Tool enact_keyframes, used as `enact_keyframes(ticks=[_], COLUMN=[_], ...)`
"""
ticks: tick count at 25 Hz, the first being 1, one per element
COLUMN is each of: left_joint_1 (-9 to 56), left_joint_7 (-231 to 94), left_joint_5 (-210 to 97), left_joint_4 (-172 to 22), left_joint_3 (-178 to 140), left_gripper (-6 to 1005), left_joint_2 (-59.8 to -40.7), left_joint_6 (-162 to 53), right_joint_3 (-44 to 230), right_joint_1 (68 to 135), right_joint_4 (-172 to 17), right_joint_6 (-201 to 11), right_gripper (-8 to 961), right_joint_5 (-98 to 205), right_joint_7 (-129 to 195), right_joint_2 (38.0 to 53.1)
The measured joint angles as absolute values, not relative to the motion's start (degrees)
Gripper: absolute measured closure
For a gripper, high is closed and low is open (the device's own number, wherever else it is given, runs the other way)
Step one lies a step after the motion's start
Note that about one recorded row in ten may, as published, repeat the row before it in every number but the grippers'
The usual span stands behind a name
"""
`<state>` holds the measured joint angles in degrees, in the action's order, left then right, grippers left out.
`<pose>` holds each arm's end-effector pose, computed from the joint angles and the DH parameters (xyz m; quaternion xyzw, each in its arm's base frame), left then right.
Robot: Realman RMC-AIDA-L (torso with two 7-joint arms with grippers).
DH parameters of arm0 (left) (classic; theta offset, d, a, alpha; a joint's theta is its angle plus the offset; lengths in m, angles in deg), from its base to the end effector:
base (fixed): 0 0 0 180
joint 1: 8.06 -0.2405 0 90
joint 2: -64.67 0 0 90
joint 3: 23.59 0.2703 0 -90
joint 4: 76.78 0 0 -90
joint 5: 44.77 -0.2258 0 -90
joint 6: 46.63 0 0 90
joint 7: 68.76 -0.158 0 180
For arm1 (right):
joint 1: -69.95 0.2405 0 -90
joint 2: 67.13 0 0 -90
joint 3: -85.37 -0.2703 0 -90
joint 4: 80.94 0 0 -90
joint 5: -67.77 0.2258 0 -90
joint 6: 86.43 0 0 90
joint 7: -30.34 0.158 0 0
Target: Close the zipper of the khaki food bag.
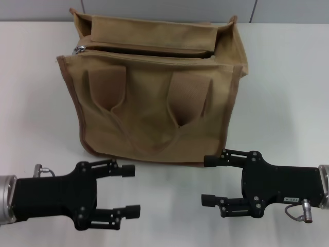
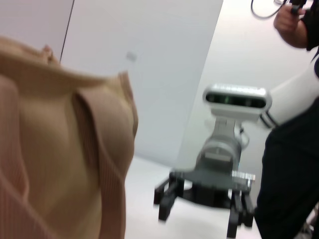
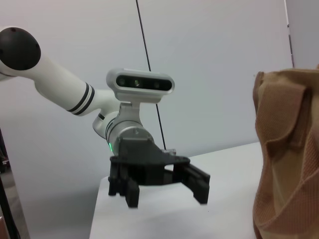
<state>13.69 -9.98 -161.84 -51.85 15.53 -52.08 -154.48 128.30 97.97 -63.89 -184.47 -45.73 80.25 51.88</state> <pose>-0.3088 0.2437 -0.0332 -0.9352 -0.1532 -0.3190 0.0100 0.2820 0.2691 -0.0793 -0.9436 0.0987 0.3148 0.0292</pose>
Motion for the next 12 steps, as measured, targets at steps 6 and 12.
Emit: enact_keyframes(ticks=[6,12], left_joint_1=[13.94,11.53], left_joint_7=[-13.01,-17.86], left_joint_5=[-157.71,-138.16], left_joint_4=[-52.17,-55.46], left_joint_3=[11.48,9.50], left_gripper=[174,175], left_joint_2=[-52.93,-53.74], left_joint_6=[-158.69,-160.15], right_joint_3=[128.17,128.16], right_joint_1=[97.77,97.68], right_joint_4=[-63.89,-63.89], right_joint_6=[-184.31,-184.03], right_gripper=[173,172], right_joint_5=[-45.67,-45.62], right_joint_7=[80.00,79.83], right_joint_2=[51.88,51.88])
